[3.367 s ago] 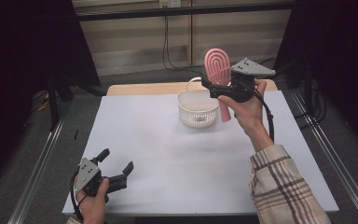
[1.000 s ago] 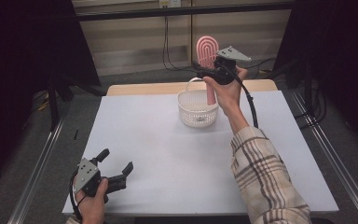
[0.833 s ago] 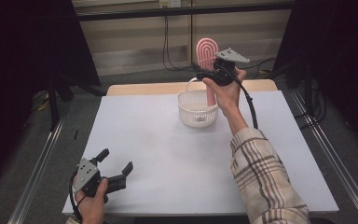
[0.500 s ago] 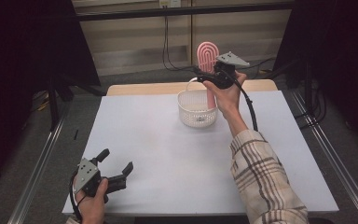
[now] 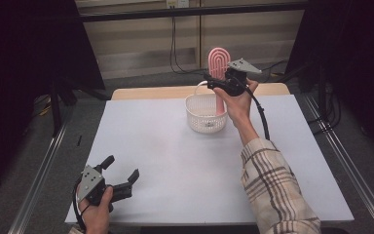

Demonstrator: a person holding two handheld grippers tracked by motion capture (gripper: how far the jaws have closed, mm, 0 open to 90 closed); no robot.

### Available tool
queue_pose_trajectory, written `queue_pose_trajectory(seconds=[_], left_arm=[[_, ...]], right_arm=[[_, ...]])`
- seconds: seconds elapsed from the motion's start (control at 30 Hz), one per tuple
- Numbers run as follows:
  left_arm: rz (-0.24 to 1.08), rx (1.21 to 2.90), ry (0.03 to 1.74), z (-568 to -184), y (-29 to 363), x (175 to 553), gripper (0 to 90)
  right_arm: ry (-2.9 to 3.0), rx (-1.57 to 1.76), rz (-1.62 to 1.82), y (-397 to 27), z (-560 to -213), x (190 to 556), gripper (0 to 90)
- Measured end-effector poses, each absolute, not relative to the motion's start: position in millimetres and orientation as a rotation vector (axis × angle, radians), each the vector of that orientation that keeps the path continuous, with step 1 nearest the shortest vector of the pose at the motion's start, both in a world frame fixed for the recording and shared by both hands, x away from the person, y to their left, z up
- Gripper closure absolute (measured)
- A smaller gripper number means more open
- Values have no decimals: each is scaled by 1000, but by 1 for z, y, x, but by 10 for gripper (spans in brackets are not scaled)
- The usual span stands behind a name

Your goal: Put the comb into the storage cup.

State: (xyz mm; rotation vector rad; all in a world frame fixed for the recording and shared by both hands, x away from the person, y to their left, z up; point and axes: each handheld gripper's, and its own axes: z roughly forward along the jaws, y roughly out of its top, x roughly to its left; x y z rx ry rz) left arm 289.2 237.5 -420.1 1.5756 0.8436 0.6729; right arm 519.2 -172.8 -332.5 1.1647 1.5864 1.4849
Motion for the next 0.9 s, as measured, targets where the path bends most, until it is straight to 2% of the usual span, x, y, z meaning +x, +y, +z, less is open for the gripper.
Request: queue_pose_trajectory(seconds=[0.9], left_arm=[[674, 1571, 845, -420, 237, 289, 28]], right_arm=[[1614, 1248, 1481, -184, -360, 522, 201]])
